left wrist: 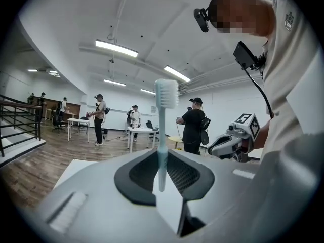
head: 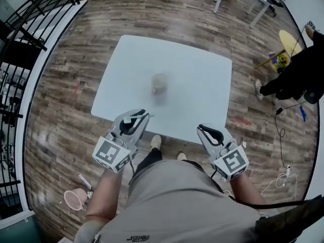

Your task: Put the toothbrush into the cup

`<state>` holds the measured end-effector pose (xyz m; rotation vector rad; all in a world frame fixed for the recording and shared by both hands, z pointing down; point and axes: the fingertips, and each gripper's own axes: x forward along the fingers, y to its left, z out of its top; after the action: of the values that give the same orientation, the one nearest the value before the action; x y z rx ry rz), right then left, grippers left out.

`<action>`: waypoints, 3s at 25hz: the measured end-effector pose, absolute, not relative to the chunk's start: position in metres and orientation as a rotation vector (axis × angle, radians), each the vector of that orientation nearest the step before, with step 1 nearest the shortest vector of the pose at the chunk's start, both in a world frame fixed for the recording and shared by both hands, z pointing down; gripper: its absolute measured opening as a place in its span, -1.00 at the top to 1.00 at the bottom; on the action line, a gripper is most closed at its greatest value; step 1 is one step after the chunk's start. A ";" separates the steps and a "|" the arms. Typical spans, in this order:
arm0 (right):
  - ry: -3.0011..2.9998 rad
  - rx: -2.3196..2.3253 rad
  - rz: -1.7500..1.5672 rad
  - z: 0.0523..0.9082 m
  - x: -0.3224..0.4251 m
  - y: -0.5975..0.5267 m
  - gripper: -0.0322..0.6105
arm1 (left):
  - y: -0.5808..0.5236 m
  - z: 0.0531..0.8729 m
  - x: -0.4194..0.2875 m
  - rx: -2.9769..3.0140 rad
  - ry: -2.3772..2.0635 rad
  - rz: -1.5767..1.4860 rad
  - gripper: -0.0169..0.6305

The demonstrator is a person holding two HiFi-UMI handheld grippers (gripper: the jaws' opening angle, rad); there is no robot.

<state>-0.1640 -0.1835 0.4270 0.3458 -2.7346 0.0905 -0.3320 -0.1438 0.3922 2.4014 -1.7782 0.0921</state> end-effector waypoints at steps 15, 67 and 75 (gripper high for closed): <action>-2.563 0.782 0.186 0.438 -0.184 -0.208 0.83 | -0.261 0.459 -0.400 2.574 -1.473 0.153 0.78; -2.392 0.872 0.231 0.453 -0.172 -0.212 0.83 | -0.351 0.635 -0.416 2.407 -1.426 0.292 0.76; -2.393 0.880 0.242 0.456 -0.167 -0.212 0.83 | -0.348 0.637 -0.412 2.410 -1.451 0.308 0.73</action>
<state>-0.1672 -0.2117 0.4560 0.8799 -2.3931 0.2424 -0.4120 -0.3482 0.6366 2.4101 -1.4510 0.3078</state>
